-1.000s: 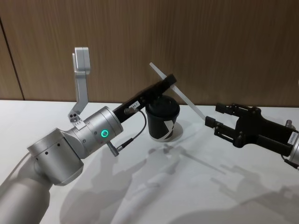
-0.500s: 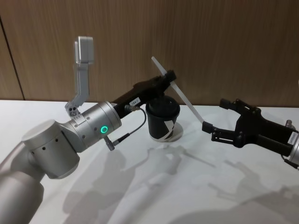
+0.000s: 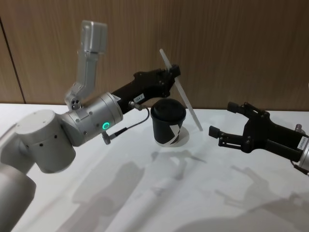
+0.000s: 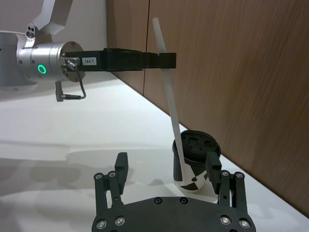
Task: Pick up the straw with one hand, pass it to the other hand, and insert it into the cup.
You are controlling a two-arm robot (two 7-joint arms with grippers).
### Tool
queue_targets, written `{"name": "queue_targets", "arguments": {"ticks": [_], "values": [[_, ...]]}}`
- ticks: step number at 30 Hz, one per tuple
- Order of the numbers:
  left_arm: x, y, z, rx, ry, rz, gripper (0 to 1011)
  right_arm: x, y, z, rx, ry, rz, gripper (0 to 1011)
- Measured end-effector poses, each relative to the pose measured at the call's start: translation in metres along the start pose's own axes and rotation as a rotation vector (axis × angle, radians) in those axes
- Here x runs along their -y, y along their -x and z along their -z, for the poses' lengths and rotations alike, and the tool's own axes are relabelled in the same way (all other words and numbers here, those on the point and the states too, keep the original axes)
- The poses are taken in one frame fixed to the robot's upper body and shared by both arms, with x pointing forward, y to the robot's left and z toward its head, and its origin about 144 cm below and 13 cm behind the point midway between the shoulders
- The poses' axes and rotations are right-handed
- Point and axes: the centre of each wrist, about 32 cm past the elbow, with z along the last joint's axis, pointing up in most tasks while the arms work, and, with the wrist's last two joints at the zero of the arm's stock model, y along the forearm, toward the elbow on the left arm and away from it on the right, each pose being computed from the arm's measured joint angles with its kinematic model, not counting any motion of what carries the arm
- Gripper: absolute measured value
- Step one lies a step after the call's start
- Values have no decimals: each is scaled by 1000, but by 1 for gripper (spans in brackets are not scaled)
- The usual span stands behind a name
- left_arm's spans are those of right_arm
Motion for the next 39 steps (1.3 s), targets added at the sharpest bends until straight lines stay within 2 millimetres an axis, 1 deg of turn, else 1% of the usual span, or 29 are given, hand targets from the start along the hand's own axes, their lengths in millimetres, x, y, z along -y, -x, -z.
{"name": "queue_targets", "arguments": {"ticks": [8,18,27,39], "values": [[3,4,-16,140,-27,-22,3,0,0,0,0,0,0,1001],[9,6,-29,246,-31,-41,3,0,0,0,0,0,0,1001],[15,5,-35,320,-31,-63,3,0,0,0,0,0,0,1001],[25,2,-38,385,-43,-84,3,0,0,0,0,0,0,1001]]}}
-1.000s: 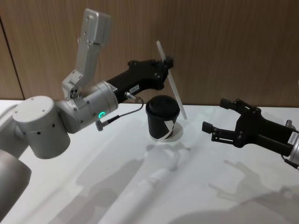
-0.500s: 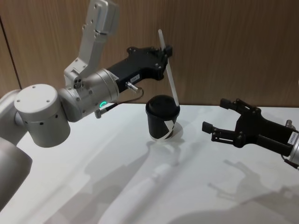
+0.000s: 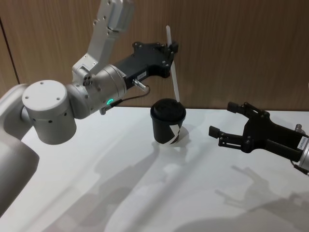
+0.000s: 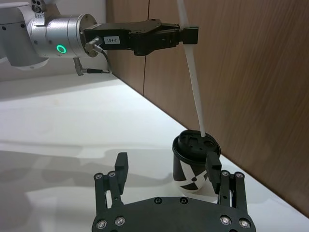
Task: Pick up the straw with one hand, pass it to the other hand, and insert it into the cup.
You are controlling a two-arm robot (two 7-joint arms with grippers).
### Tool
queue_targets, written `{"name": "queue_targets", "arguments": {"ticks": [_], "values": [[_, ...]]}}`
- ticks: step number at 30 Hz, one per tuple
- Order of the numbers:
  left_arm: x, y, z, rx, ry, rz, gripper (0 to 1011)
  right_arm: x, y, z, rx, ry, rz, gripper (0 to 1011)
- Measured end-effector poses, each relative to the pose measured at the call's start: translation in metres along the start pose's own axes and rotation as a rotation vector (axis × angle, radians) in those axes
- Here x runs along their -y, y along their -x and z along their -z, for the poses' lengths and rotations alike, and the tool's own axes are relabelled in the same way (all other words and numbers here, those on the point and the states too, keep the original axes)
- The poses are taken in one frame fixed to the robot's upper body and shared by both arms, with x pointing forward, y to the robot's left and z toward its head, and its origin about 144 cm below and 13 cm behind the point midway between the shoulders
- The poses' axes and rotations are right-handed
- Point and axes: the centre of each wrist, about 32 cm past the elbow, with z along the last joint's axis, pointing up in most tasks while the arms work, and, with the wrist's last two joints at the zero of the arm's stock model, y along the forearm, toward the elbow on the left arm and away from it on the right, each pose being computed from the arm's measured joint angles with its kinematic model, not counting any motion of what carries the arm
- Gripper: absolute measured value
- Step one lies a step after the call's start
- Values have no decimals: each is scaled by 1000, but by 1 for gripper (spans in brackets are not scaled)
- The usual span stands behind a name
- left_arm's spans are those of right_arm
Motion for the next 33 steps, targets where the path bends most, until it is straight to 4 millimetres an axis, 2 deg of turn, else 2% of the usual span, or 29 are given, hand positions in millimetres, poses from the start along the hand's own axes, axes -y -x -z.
{"name": "queue_targets", "arguments": {"ticks": [33], "values": [[19,1,8,69,-48,-13,3,0,0,0,0,0,0,1001]]}}
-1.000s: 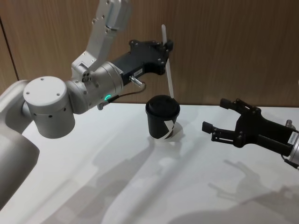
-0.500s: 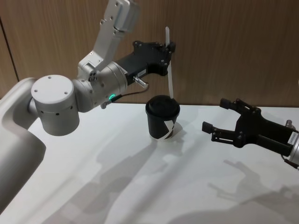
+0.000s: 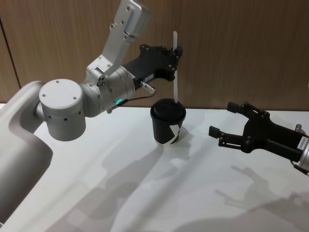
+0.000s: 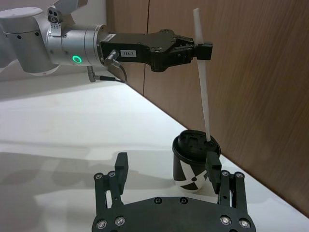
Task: Pick up the straw with one hand, pass it to the other hand, and insert it into the cup.
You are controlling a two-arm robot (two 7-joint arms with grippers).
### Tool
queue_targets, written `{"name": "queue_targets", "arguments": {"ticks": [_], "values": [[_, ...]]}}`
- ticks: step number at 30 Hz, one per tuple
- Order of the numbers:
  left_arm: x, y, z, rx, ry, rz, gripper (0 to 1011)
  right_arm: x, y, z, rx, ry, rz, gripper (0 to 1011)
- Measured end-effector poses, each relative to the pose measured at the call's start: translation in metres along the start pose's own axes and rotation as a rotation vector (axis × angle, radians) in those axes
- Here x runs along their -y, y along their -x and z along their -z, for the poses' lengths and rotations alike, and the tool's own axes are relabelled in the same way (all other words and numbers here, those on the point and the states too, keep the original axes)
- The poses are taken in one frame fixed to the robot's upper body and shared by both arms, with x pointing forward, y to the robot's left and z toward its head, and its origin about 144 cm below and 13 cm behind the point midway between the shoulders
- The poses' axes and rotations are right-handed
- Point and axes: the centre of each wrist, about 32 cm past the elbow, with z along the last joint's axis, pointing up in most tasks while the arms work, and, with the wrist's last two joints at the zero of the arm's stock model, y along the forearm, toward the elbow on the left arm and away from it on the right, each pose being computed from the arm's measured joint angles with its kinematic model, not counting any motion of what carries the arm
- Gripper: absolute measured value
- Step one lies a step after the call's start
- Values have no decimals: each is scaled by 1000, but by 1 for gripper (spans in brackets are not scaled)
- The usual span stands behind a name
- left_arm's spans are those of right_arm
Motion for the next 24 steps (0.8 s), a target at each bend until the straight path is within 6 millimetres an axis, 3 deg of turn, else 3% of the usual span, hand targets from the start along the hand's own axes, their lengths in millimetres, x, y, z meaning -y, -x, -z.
{"name": "queue_targets", "arguments": {"ticks": [24], "values": [[8,6,11,30,-29,-23,4,0,0,0,0,0,0,1001]]}}
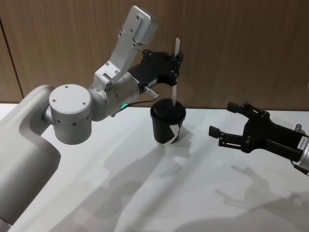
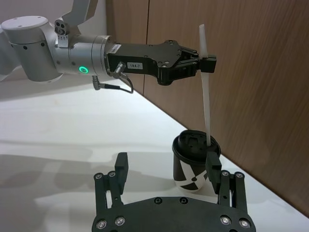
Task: Pick up the straw with one hand, pass it to the other hand, and insert it into the cup.
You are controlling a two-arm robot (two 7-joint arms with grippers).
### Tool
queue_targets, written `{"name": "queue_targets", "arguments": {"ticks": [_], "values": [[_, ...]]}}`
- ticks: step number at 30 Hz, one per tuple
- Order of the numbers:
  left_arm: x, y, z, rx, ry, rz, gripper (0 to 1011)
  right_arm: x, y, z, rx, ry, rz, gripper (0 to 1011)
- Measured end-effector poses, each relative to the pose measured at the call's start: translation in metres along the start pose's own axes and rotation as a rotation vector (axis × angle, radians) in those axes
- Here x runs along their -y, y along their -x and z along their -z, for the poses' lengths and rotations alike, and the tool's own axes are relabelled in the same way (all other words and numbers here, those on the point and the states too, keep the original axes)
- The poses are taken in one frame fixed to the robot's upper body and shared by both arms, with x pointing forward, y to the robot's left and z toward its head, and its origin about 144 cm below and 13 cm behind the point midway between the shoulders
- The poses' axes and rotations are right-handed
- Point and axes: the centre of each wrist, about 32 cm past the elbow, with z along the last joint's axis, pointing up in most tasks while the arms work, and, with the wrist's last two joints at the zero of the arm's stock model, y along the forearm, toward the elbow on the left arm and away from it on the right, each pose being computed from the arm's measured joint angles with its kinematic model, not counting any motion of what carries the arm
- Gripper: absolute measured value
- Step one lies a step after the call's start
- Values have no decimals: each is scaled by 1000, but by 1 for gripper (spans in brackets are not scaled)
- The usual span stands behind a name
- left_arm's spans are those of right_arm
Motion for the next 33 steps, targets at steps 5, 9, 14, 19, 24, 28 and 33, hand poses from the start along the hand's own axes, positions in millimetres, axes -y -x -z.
{"name": "queue_targets", "arguments": {"ticks": [5,9,14,19,24,28,33], "values": [[1,1,2,-9,-5,-2,3,0,0,0,0,0,0,1001],[1,0,5,-19,-10,-4,4,0,0,0,0,0,0,1001],[2,0,8,-32,-16,-5,4,0,0,0,0,0,0,1001],[2,0,9,-39,-20,-5,105,0,0,0,0,0,0,1001],[2,0,11,-45,-22,-5,241,0,0,0,0,0,0,1001],[2,0,11,-48,-23,-5,406,0,0,0,0,0,0,1001],[2,0,12,-51,-25,-6,546,0,0,0,0,0,0,1001]]}}
